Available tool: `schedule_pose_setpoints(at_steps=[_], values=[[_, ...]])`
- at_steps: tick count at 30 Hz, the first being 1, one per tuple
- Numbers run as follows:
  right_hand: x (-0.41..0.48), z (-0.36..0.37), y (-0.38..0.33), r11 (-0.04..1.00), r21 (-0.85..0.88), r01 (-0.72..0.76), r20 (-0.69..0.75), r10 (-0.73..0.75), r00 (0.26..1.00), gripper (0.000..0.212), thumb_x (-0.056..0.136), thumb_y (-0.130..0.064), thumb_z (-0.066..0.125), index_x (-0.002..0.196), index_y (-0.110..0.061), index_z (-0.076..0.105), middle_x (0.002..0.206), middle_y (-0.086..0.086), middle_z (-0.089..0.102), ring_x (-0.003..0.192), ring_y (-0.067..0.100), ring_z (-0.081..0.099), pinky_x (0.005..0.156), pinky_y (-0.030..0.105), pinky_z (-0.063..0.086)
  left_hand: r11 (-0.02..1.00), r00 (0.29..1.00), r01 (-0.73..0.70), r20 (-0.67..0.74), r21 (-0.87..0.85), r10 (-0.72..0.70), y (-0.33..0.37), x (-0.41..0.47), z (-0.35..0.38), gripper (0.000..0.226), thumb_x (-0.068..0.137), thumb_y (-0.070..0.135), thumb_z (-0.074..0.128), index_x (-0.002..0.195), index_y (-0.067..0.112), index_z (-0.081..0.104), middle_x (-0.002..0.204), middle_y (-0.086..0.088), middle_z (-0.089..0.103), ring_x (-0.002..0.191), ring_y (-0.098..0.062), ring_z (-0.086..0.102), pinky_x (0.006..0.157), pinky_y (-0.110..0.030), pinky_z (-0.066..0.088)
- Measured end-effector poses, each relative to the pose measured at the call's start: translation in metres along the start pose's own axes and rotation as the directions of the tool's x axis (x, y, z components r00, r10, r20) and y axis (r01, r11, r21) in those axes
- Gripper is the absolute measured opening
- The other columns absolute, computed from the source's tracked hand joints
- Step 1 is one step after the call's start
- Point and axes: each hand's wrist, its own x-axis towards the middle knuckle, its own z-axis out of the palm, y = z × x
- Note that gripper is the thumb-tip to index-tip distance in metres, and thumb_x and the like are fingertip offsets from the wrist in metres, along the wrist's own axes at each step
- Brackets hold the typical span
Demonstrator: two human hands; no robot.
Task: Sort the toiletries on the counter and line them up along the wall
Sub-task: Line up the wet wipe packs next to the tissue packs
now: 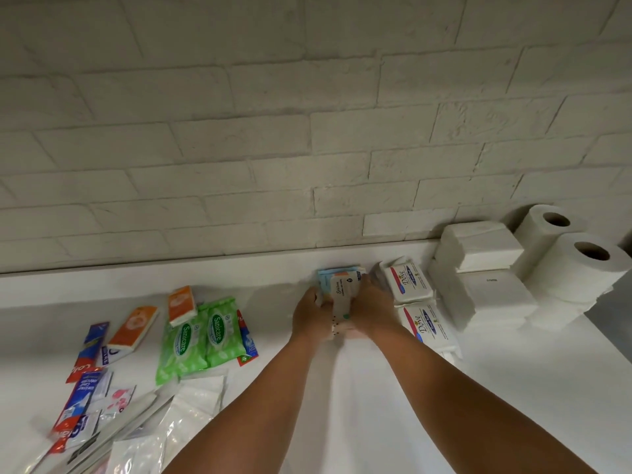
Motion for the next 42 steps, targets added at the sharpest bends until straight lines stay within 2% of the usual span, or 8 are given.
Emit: schedule_pose_setpoints(at_steps=[3,8,11,14,20,28,36,42], values=[[-0.004,0.001,-0.008,0.993,-0.12,0.016,-0.031,-0.02,0.999,0.056,0.089,-0.009,0.051,0.143,-0.012,0.037,0.142,0.006,0.048,0.134,0.026,0.041,0.107,0.042,0.043,1.0,0.999,0.025,-0.023,-0.015,-0.026,-0.001,-0.008,-0.019,0.051,0.099,0.028,0.054,0.148,0.023,0.043,0.145,0.0,0.052,0.117,-0.018,0.06,0.097,-0.032,0.051],[-0.032,0.011,-0.038,0.966,-0.056,0.252,-0.037,-0.254,0.966,0.051,0.096,-0.02,0.048,0.145,-0.011,0.041,0.152,0.007,0.04,0.14,0.022,0.038,0.116,0.03,0.029,0.991,0.991,-0.059,-0.11,0.119,0.072,-0.013,-0.024,-0.066,0.048,0.098,0.028,0.058,0.144,0.018,0.049,0.148,-0.001,0.051,0.13,-0.019,0.053,0.112,-0.034,0.04],[-0.053,0.026,-0.064,0.937,0.056,0.344,-0.055,-0.342,0.938,0.045,0.095,-0.026,0.053,0.138,-0.014,0.051,0.142,0.005,0.052,0.129,0.022,0.05,0.108,0.024,0.034,0.978,0.98,-0.095,-0.158,0.185,0.125,-0.026,-0.032,-0.099,0.041,0.098,0.026,0.059,0.139,0.02,0.055,0.142,0.002,0.057,0.121,-0.018,0.059,0.106,-0.028,0.043],[-0.072,0.049,-0.095,0.912,0.116,0.394,-0.038,-0.393,0.919,0.04,0.094,-0.027,0.056,0.132,-0.016,0.056,0.137,0.002,0.056,0.123,0.018,0.054,0.103,0.02,0.037,0.967,0.97,-0.08,-0.203,0.241,0.131,-0.044,-0.039,-0.14,0.036,0.1,0.021,0.056,0.135,0.014,0.058,0.134,0.0,0.062,0.101,-0.018,0.066,0.083,-0.01,0.043],[-0.098,0.093,-0.148,0.92,0.186,0.344,0.059,-0.36,0.931,0.034,0.094,-0.027,0.054,0.123,-0.012,0.063,0.126,0.007,0.063,0.115,0.026,0.06,0.097,0.03,0.048,0.913,0.955,0.019,-0.276,0.408,0.104,-0.081,-0.043,-0.208,0.029,0.094,0.012,0.06,0.121,0.009,0.069,0.122,-0.013,0.07,0.108,-0.032,0.065,0.082,-0.024,0.043],[-0.104,0.157,-0.206,0.97,0.082,0.23,0.245,-0.243,0.939,0.036,0.094,-0.031,0.054,0.122,-0.009,0.059,0.119,0.012,0.064,0.108,0.031,0.06,0.087,0.032,0.05,0.917,0.972,0.136,-0.229,0.375,-0.051,-0.123,-0.034,-0.267,0.024,0.094,0.012,0.057,0.117,0.011,0.066,0.104,-0.012,0.073,0.092,-0.029,0.066,0.08,-0.032,0.053],[-0.098,0.186,-0.222,0.994,0.092,0.063,0.237,-0.083,0.968,0.032,0.09,-0.02,0.058,0.119,-0.009,0.059,0.114,0.011,0.066,0.102,0.028,0.062,0.087,0.035,0.053,0.954,0.976,0.195,-0.144,0.23,-0.165,-0.124,-0.022,-0.288,0.008,0.092,0.011,0.061,0.097,0.016,0.057,0.09,-0.001,0.059,0.083,-0.021,0.056,0.06,-0.023,0.038],[-0.102,0.187,-0.224,0.939,0.329,-0.098,0.222,0.024,0.975,0.044,0.083,-0.009,0.063,0.127,-0.01,0.059,0.118,0.009,0.065,0.106,0.026,0.062,0.089,0.033,0.053,0.973,0.974,0.225,-0.037,0.055,-0.223,-0.132,-0.012,-0.298,0.015,0.086,0.017,0.075,0.1,0.015,0.068,0.096,-0.001,0.072,0.086,-0.023,0.07,0.077,-0.035,0.059]])
